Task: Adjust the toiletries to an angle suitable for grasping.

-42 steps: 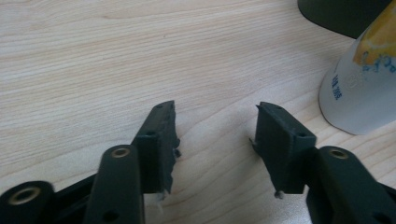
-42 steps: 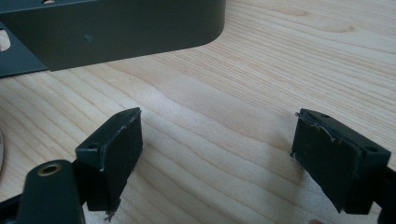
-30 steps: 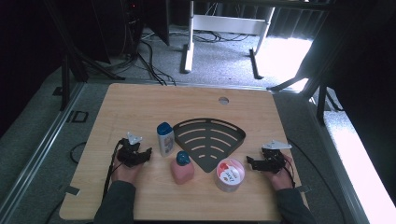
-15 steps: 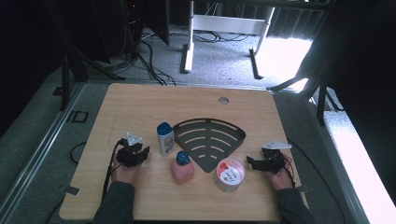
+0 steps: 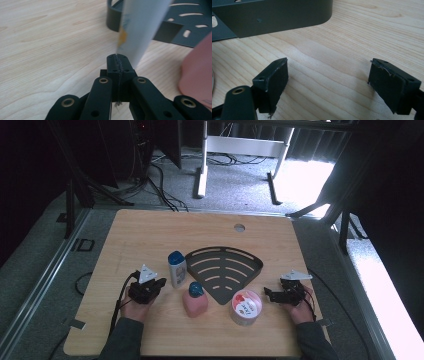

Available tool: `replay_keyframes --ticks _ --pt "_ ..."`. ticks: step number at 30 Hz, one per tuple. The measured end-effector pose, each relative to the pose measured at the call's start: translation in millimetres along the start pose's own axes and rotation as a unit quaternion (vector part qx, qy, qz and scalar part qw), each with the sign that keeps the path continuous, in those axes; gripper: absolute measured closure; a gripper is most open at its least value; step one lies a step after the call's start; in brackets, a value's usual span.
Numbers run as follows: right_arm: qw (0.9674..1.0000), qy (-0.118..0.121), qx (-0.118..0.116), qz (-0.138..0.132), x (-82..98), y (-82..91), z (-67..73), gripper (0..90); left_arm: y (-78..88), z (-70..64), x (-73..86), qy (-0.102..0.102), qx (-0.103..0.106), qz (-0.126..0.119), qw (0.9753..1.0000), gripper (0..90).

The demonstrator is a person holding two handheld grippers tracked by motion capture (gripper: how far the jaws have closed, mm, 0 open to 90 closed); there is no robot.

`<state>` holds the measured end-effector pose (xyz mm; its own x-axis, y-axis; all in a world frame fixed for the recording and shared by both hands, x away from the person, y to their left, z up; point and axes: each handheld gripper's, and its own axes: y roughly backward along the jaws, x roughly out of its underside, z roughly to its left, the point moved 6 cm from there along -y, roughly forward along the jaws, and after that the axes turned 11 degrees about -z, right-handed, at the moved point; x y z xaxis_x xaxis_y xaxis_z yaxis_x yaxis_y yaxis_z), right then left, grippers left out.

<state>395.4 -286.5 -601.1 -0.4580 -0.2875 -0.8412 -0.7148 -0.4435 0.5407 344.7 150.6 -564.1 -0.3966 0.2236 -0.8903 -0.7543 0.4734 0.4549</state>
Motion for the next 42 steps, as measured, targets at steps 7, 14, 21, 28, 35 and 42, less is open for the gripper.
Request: replay_keyframes --ticks 7,14,21,28,35,42 --pt "1.0 0.0 0.0 0.0 0.0 0.0 -0.1 15.8 2.4 -17.0 -3.9 -0.025 0.027 -0.014 0.9992 89.8" --pt "1.0 0.0 0.0 0.0 0.0 0.0 -0.1 15.7 -4.8 -24.2 -6.9 -0.035 0.03 -0.016 0.9988 89.7" --pt "1.0 0.0 0.0 0.0 0.0 0.0 -0.1 15.7 -11.0 -23.5 -8.7 -0.037 0.029 -0.014 0.9988 89.8" --pt "1.0 0.0 0.0 0.0 0.0 0.0 -0.1 15.8 -19.3 -21.9 -9.6 -0.043 0.018 -0.007 0.9989 89.7" --pt "1.0 0.0 0.0 0.0 0.0 0.0 -0.1 15.7 -28.4 -9.4 -12.0 -0.027 -0.004 -0.002 0.9996 89.5" --pt "1.0 0.0 0.0 0.0 0.0 0.0 -0.1 15.8 -39.9 -2.1 -16.7 -0.028 -0.016 0.006 0.9995 89.2"
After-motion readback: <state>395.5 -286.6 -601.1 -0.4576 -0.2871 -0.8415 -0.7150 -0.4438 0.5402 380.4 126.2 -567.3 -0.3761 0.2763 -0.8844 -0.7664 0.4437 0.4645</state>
